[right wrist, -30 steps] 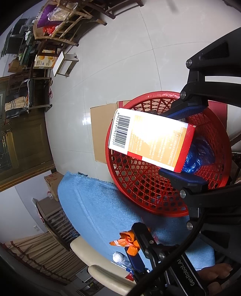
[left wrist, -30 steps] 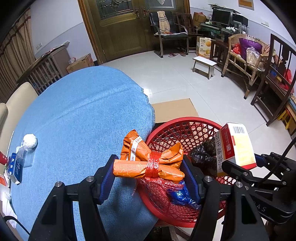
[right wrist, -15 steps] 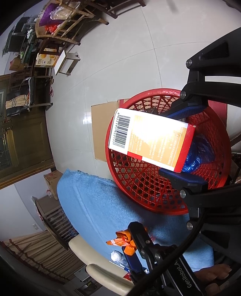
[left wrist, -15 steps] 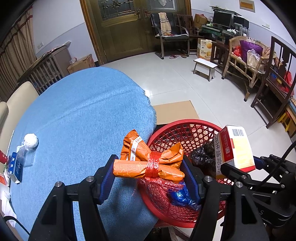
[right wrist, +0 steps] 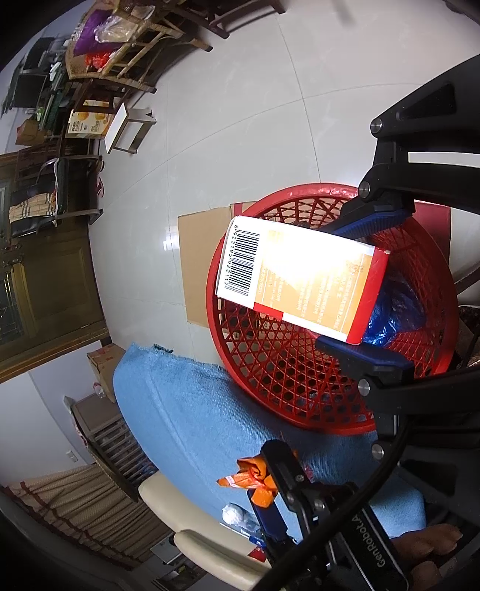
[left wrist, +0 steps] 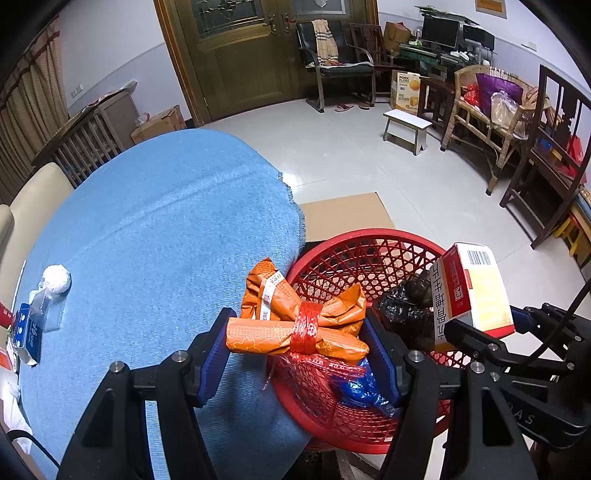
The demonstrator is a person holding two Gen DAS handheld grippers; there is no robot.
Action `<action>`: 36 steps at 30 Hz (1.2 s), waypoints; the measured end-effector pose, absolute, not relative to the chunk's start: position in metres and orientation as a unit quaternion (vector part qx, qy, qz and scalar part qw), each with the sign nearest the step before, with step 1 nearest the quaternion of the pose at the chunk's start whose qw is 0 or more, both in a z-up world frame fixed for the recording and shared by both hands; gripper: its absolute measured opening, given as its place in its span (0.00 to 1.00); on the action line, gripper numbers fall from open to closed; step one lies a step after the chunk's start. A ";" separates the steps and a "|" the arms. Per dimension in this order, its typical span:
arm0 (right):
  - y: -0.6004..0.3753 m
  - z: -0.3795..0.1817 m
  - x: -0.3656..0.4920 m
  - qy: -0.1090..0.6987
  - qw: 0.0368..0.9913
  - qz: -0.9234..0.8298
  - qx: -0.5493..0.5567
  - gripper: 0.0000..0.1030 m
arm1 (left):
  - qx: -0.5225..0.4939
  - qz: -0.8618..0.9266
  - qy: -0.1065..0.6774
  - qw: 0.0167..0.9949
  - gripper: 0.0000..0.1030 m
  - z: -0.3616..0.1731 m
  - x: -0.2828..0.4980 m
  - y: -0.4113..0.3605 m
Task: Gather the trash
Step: 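Open both grippers to drop the gloves and milk box into the basket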
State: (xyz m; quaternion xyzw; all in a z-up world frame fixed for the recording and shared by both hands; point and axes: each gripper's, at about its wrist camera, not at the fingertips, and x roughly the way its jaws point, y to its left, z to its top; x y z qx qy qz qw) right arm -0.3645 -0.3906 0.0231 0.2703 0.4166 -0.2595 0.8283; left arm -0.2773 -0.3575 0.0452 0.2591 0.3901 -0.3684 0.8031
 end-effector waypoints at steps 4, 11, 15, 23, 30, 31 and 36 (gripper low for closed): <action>-0.393 0.023 -0.366 0.414 0.827 -0.262 0.275 0.54 | 0.261 -0.369 0.390 0.802 0.67 0.044 -0.278 -0.359; -0.398 0.022 -0.366 0.412 0.823 -0.269 0.285 0.69 | 0.260 -0.370 0.391 0.802 0.67 0.044 -0.277 -0.359; -0.402 0.031 -0.374 0.394 0.826 -0.280 0.289 0.70 | 0.259 -0.370 0.393 0.801 0.67 0.043 -0.276 -0.359; -0.416 0.045 -0.390 0.362 0.828 -0.303 0.302 0.70 | 0.266 -0.379 0.397 0.792 0.67 0.037 -0.283 -0.364; -0.422 0.047 -0.399 0.347 0.825 -0.316 0.314 0.70 | 0.257 -0.416 0.414 0.768 0.70 0.037 -0.287 -0.372; -0.422 0.048 -0.400 0.346 0.825 -0.317 0.314 0.70 | 0.257 -0.417 0.415 0.766 0.75 0.037 -0.286 -0.373; -0.420 0.053 -0.397 0.341 0.829 -0.315 0.312 0.70 | 0.232 -0.425 0.425 0.765 0.75 0.042 -0.273 -0.359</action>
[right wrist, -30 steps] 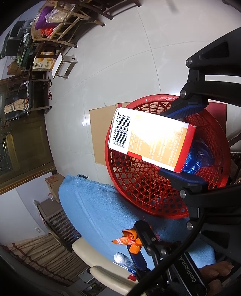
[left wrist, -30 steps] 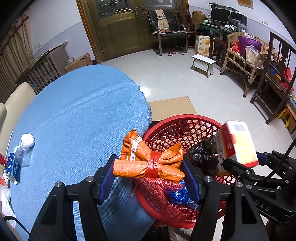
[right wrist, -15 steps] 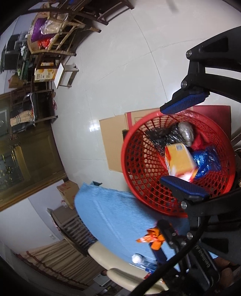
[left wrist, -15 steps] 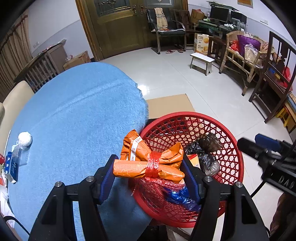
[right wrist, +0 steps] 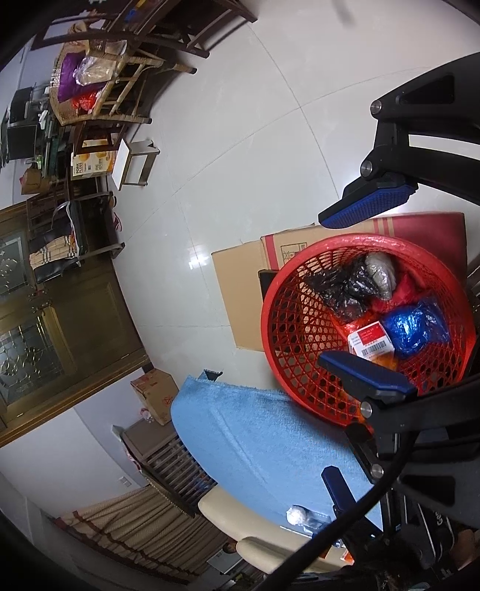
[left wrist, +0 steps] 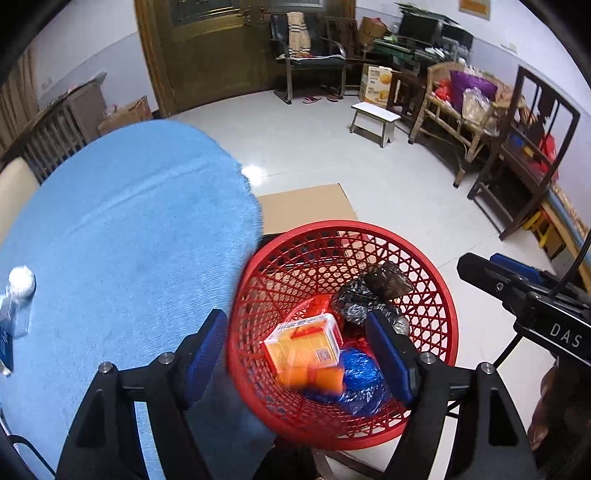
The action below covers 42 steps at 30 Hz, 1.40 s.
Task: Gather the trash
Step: 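Open both grippers to drop the gloves and milk box into the basket, then move both tools back to the blue foil box and clear tray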
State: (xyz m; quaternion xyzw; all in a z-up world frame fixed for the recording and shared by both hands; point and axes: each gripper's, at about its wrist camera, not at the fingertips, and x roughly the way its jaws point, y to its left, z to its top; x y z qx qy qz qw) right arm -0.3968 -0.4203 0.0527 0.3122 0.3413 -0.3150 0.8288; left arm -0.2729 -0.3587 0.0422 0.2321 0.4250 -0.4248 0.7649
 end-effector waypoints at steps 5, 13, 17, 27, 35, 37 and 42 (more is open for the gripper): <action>-0.412 0.054 -0.384 0.347 0.832 -0.304 0.307 0.70 | 0.198 -0.413 0.433 0.777 0.76 0.051 -0.250 -0.335; -0.391 0.056 -0.352 0.367 0.839 -0.280 0.287 0.70 | 0.167 -0.357 0.427 0.814 0.76 0.060 -0.207 -0.267; -0.373 0.057 -0.322 0.382 0.847 -0.255 0.268 0.70 | 0.132 -0.317 0.430 0.835 0.76 0.063 -0.179 -0.221; -0.302 0.056 -0.232 0.418 0.866 -0.173 0.213 0.70 | 0.071 -0.195 0.435 0.876 0.76 0.053 -0.094 -0.095; -0.251 0.055 -0.186 0.441 0.870 -0.134 0.173 0.70 | 0.117 -0.142 0.432 0.883 0.76 0.035 -0.027 -0.052; -0.246 0.054 -0.179 0.446 0.869 -0.132 0.168 0.70 | 0.122 -0.140 0.434 0.881 0.76 0.030 -0.017 -0.048; -0.235 0.053 -0.160 0.460 0.865 -0.125 0.156 0.70 | 0.094 -0.144 0.442 0.880 0.76 0.023 0.011 -0.035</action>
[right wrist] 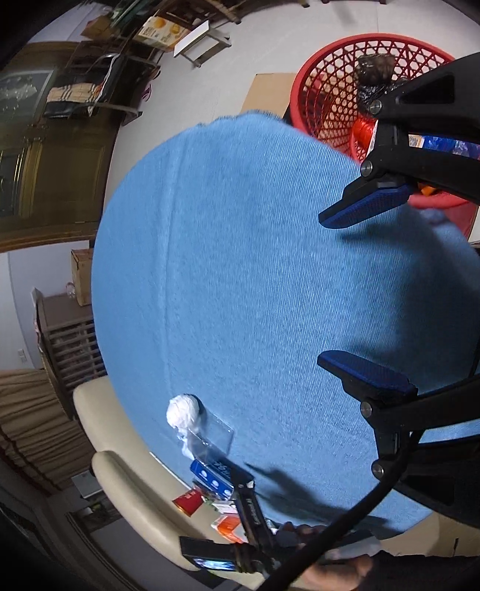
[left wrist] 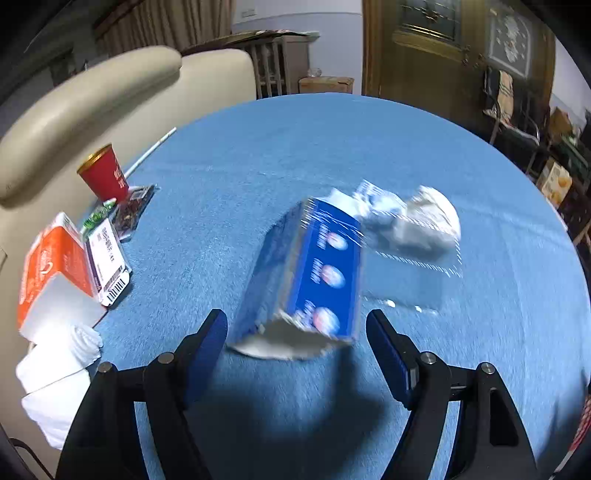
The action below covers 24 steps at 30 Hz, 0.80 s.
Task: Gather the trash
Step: 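Move both tools back to the blue foil box and clear tray, then grasp the blue-and-silver foil box with the left gripper while the right grasps the clear plastic tray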
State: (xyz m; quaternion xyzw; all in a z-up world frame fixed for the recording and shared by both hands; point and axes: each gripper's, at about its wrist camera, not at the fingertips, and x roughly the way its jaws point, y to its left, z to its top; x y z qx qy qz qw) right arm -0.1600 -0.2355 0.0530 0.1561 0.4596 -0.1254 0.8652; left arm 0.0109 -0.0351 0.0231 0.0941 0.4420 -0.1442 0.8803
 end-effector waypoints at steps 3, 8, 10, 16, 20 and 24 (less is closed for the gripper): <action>-0.226 0.050 -0.143 0.468 0.864 -0.116 0.146 0.70 | 0.048 -0.154 0.448 0.879 0.76 0.023 0.027 -0.025; -0.206 0.045 -0.113 0.478 0.864 -0.089 0.131 0.70 | 0.007 -0.148 0.456 0.877 0.51 0.019 0.044 -0.008; -0.199 0.043 -0.099 0.480 0.864 -0.076 0.127 0.70 | -0.006 -0.149 0.460 0.876 0.49 0.017 0.046 -0.002; -0.178 0.041 -0.048 0.481 0.868 -0.036 0.115 0.70 | -0.024 -0.140 0.463 0.875 0.47 0.019 0.042 0.011; -0.162 0.043 -0.010 0.476 0.873 0.000 0.105 0.70 | -0.016 -0.133 0.468 0.873 0.46 0.022 0.032 0.016; -0.151 0.044 0.027 0.465 0.880 0.030 0.098 0.70 | -0.014 -0.128 0.473 0.872 0.46 0.021 0.020 0.025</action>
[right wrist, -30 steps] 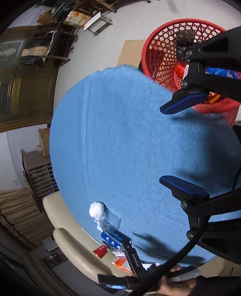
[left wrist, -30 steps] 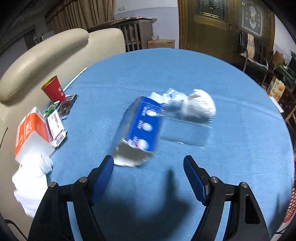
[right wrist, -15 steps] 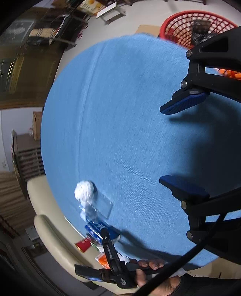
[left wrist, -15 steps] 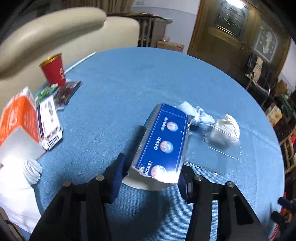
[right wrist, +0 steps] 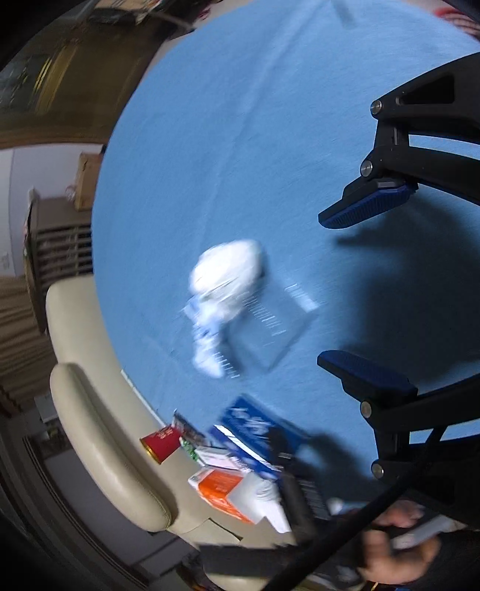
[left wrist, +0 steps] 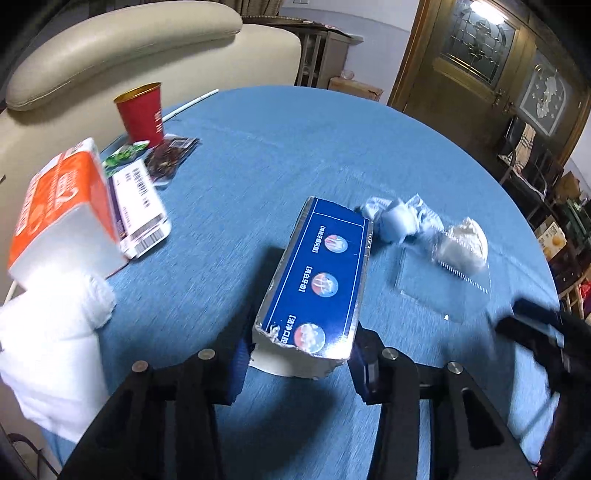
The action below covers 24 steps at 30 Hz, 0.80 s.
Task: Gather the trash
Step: 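Grasp the blue-and-silver foil box with the left gripper while the right grasps the clear plastic tray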
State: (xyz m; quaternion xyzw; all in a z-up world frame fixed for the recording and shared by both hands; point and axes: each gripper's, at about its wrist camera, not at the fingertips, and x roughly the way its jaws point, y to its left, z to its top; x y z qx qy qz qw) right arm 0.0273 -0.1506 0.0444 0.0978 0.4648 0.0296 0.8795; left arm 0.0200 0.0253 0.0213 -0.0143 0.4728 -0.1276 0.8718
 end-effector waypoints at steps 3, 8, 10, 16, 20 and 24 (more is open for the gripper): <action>-0.141 0.043 0.053 0.462 0.881 0.054 0.079 0.70 | -0.022 -0.125 0.475 0.871 0.46 0.021 0.014 0.032; -0.132 0.030 0.084 0.471 0.876 0.071 0.071 0.70 | -0.029 -0.118 0.475 0.871 0.46 0.021 0.006 0.036; -0.130 0.029 0.083 0.476 0.870 0.090 0.093 0.70 | -0.029 -0.114 0.475 0.872 0.46 0.021 0.003 0.038; -0.109 0.043 0.046 0.466 0.868 0.148 0.088 0.70 | -0.039 -0.104 0.474 0.874 0.46 0.021 -0.007 0.045; -0.110 0.040 0.055 0.470 0.873 0.112 0.067 0.70 | -0.037 -0.102 0.474 0.874 0.47 0.020 -0.005 0.045; -0.103 0.029 0.070 0.482 0.869 0.102 0.047 0.70 | -0.024 -0.098 0.472 0.876 0.47 0.019 0.000 0.041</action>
